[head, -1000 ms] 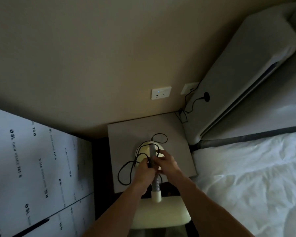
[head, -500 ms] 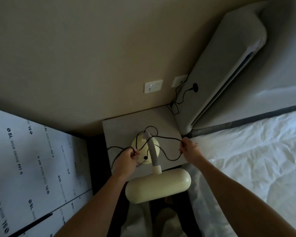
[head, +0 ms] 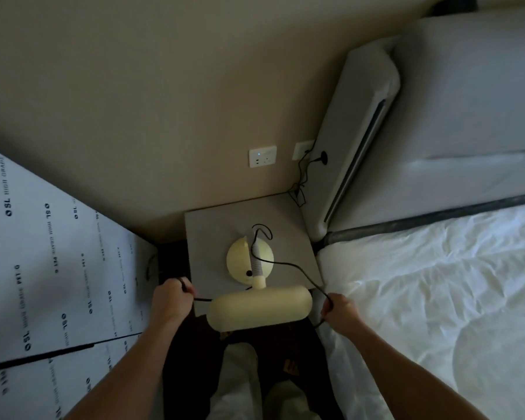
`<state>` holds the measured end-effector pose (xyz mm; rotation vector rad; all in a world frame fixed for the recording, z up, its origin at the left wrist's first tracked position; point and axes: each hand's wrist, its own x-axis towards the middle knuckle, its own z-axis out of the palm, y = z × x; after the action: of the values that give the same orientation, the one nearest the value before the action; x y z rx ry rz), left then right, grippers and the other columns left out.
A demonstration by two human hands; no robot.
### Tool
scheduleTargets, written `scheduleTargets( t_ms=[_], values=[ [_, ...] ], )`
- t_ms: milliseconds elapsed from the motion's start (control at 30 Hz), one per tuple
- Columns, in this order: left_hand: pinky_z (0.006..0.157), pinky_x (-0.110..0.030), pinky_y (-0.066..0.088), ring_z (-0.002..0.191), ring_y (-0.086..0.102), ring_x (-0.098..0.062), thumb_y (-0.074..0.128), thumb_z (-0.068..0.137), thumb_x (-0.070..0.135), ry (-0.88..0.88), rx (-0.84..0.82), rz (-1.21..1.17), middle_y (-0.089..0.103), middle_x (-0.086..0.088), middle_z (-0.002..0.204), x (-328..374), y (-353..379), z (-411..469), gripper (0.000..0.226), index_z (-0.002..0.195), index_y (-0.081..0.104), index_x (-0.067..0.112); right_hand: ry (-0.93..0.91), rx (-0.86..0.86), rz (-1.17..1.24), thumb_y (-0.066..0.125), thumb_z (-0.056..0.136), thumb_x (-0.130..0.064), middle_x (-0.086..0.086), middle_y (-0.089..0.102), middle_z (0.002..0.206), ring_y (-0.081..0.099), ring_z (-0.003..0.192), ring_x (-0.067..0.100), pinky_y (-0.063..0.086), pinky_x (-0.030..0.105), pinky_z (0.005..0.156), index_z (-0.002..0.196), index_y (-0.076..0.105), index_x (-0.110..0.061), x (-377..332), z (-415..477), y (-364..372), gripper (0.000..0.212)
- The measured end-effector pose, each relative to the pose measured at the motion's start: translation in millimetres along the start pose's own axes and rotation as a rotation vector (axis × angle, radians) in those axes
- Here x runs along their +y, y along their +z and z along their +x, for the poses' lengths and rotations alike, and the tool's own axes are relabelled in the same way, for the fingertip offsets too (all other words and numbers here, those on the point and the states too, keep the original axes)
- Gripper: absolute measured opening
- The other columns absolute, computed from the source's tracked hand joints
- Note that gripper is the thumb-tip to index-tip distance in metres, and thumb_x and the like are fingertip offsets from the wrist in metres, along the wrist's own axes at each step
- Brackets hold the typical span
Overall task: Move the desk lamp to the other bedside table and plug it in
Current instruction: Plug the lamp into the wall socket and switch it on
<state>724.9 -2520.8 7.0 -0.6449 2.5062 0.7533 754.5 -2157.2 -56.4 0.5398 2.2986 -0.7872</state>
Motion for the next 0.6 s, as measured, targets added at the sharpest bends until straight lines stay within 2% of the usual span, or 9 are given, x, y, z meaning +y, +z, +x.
scheduleTargets(
  t_ms=[67,100,233,333,433,533,600],
  values=[
    [0.072,-0.031,0.053,0.077,0.063,-0.021,0.053,0.088,-0.002,0.008,0.03,0.032,0.07,-0.004,0.084,-3,-4,-10,0.029,0.078,0.072,0.017,0.103,-0.095,0.219,0.056,0.082,0.002,0.009,0.068,0.069,0.07,0.062,0.021,0.061,0.034,0.065,0.076,0.057,-0.011,-6,-15,15,0.014],
    [0.07,-0.029,0.051,0.073,0.062,-0.019,0.054,0.089,0.0,0.006,0.046,0.049,0.069,-0.003,0.082,-6,-9,-16,0.028,0.078,0.071,0.019,0.156,-0.174,0.336,0.059,0.081,0.005,0.011,0.069,0.069,0.071,0.06,0.02,0.063,0.037,0.066,0.08,0.057,-0.008,-12,-26,23,0.013],
    [0.068,-0.034,0.055,0.069,0.062,-0.021,0.055,0.088,0.009,-0.022,0.18,0.088,0.069,-0.004,0.075,-24,-41,-40,0.024,0.073,0.069,0.021,0.196,-0.436,0.673,0.066,0.081,0.01,0.018,0.069,0.081,0.074,0.071,0.029,0.063,0.042,0.069,0.091,0.053,-0.004,-52,-61,45,0.022],
    [0.063,-0.036,0.055,0.062,0.059,-0.024,0.052,0.089,0.013,-0.029,0.284,0.212,0.065,-0.007,0.07,-32,-81,-54,0.023,0.072,0.068,0.015,0.141,-0.559,0.739,0.066,0.082,0.009,0.023,0.066,0.097,0.074,0.075,0.031,0.062,0.038,0.062,0.105,0.052,-0.002,-96,-75,59,0.029],
    [0.069,-0.039,0.057,0.069,0.062,-0.027,0.048,0.092,0.016,-0.025,0.306,0.26,0.068,-0.008,0.076,-31,-127,-63,0.024,0.079,0.068,0.016,0.055,-0.625,0.742,0.062,0.088,0.004,0.022,0.064,0.103,0.074,0.07,0.023,0.06,0.033,0.058,0.122,0.046,-0.003,-146,-84,64,0.038],
    [0.075,-0.035,0.053,0.077,0.061,-0.023,0.05,0.091,0.013,-0.026,0.379,0.229,0.068,0.0,0.087,-21,-174,-72,0.023,0.084,0.069,0.025,-0.013,-0.663,0.848,0.059,0.092,0.003,0.016,0.066,0.091,0.073,0.067,0.022,0.058,0.031,0.054,0.115,0.047,-0.005,-189,-83,49,0.028],
    [0.078,-0.034,0.053,0.082,0.063,-0.022,0.053,0.088,0.006,0.007,0.434,0.072,0.069,0.002,0.089,-11,-199,-79,0.028,0.086,0.069,0.029,-0.081,-0.641,0.926,0.059,0.094,-0.001,0.014,0.068,0.087,0.072,0.07,0.023,0.057,0.03,0.053,0.111,0.05,-0.007,-212,-79,26,0.02]
  ],
)
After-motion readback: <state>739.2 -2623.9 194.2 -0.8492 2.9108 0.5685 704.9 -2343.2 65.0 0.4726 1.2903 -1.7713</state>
